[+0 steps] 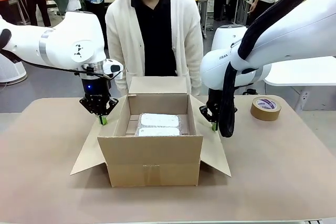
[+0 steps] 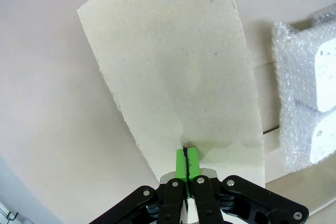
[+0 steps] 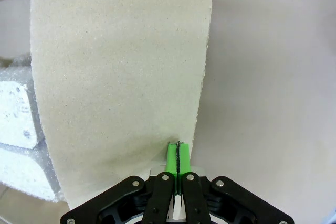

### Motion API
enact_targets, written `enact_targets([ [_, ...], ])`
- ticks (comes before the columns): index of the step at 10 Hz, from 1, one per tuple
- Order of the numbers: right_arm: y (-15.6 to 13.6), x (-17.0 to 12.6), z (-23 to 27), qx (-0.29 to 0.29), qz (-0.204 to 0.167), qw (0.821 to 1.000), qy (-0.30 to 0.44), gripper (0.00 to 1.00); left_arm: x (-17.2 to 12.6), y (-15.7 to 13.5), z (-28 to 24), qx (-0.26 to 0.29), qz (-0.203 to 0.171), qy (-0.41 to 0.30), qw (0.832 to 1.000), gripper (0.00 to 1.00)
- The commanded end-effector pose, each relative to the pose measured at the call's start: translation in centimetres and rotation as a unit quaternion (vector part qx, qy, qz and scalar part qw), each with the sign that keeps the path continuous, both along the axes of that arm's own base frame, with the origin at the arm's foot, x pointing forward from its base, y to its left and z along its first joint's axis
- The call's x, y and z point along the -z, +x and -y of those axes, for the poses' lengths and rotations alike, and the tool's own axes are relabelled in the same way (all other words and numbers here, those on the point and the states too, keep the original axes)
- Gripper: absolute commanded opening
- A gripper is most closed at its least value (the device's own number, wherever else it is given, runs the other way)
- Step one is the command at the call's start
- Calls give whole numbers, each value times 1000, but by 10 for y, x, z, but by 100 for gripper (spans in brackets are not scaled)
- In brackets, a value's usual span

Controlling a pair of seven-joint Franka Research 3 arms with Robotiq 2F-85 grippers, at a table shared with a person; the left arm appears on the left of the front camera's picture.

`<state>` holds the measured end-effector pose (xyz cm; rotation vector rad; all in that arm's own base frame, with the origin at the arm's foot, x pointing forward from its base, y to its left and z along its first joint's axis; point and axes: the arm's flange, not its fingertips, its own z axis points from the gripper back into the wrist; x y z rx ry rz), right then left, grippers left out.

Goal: Wrap the clocks to prevent damage.
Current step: Once the human has placed the objects inside and stepped back, release both hands from the side flaps of the Package Box.

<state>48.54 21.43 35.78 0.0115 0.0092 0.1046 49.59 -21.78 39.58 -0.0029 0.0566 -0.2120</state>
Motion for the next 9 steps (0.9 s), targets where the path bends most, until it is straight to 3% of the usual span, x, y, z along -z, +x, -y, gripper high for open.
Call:
enact_targets([
  [1,0,0,0,2,0,1000,0,1,1,0,0,1,-4,3,1000,0],
  [3,0,0,0,0,0,1000,0,1,0,0,0,0,0,0,1000,0],
  [5,-22,-64,2,-78,19,997,-16,1,-60,-14,-14,41,12,2,999,0],
  [7,-35,-120,28,-177,3,984,-30,1,-109,-27,-39,165,15,23,986,0],
  [8,-43,-144,44,-235,-15,971,-43,1,-136,-26,-57,239,10,36,970,0],
  [9,-54,-157,59,-315,-27,946,-75,1,-150,-29,-74,298,4,19,954,0],
])
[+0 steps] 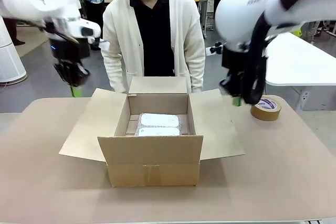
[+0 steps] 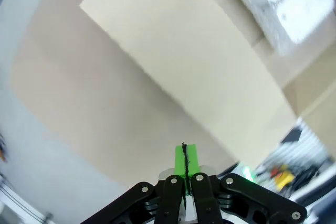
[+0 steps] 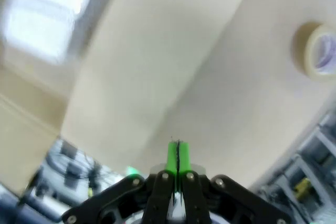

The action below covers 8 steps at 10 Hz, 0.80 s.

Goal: Wrap the clocks to prevent damage.
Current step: Once the human has placed the objects inside and stepped back, release both hands from the side flaps of the Package Box.

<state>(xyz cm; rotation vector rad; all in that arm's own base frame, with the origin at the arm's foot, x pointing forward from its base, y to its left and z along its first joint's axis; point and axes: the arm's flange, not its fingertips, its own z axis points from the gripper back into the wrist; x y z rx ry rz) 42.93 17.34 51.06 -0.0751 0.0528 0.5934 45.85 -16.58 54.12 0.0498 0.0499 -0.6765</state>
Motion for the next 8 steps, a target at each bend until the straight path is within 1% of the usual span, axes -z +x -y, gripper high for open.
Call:
enact_targets([
  [1,-8,-11,32,-143,-11,988,-63,1,-10,-3,-38,119,13,-20,993,0],
  [2,-16,-18,42,-186,-17,980,-74,1,-22,-5,-54,154,10,-42,987,0],
  [3,-24,-23,51,-248,-19,965,-77,1,-36,-5,-73,193,13,-64,979,0],
  [4,-34,-25,61,-310,-16,948,-64,1,-37,-12,-91,211,17,-92,973,0],
  [5,-41,-27,70,-339,-12,939,-47,1,-30,-22,-96,230,24,-107,967,0],
  [6,-48,-28,80,-364,-12,931,-35,1,-26,-28,-100,240,30,-107,965,0],
  [7,-54,-29,87,-377,-5,926,-7,1,-31,-24,-105,242,30,-111,963,0],
  [8,-54,-28,92,-371,-2,928,8,1,-29,-24,-107,244,27,-103,964,0],
])
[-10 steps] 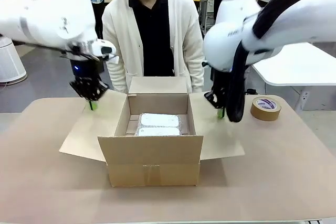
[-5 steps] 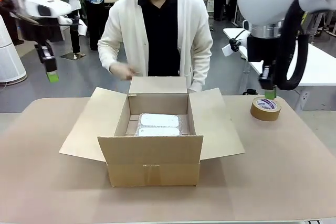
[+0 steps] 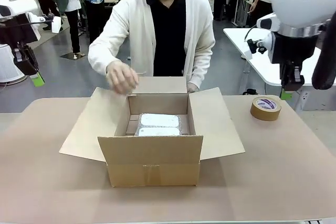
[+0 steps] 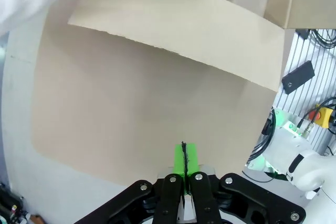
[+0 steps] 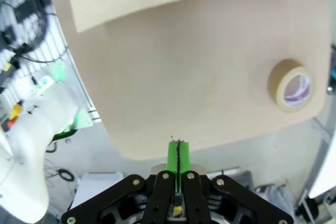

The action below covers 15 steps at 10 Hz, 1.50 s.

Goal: Wrap the clocks to prevent damage.
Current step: Once the human has placed the objects inside and stepped back, release both hands from the side flaps of the Package Box, then push the right (or left) flap of the Package Box to close it.

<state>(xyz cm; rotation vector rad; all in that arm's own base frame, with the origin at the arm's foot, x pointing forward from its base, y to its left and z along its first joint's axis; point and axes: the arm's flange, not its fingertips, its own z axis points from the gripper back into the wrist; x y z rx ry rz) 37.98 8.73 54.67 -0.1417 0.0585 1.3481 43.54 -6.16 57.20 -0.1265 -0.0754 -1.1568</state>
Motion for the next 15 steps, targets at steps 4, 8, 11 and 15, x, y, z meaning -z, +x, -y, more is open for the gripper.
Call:
enact_targets([
  [4,-2,2,8,0,-6,1000,15,1,0,0,0,0,0,0,1000,0],
  [8,-2,2,8,0,-6,1000,15,1,0,0,0,0,0,0,1000,0],
  [11,-2,2,8,0,-6,1000,15,1,0,0,0,0,0,0,1000,0],
  [15,-2,2,8,0,-6,1000,15,1,0,0,0,0,0,0,1000,0],
])
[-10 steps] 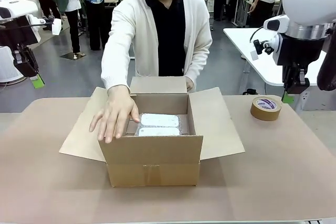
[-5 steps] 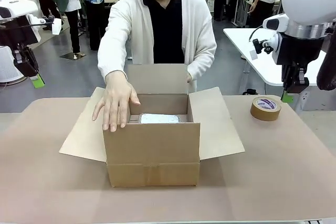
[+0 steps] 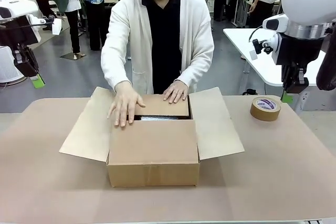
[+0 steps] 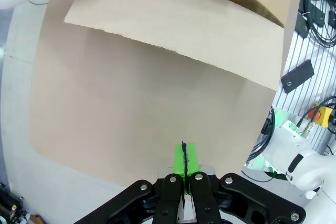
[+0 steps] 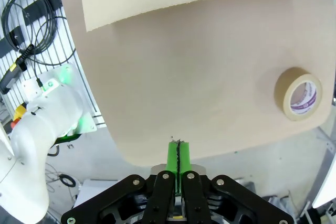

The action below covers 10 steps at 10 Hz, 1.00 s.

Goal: Wrap the clocks to prevent damage.
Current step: Push the right (or left) flap of the Package Box to close it.

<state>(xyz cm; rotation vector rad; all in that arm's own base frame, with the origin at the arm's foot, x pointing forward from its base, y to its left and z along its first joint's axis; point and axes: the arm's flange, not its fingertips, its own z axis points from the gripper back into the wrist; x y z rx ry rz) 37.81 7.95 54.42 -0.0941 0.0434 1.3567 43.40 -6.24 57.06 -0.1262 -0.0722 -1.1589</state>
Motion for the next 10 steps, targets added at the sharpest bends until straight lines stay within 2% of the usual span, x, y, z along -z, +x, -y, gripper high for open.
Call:
enact_targets([
  [1,-1,0,0,4,3,1000,-6,1,-1,1,-1,-1,1,-1,1000,0],
  [10,-1,0,0,4,3,1000,-6,1,-1,1,-1,-1,1,-1,1000,0],
])
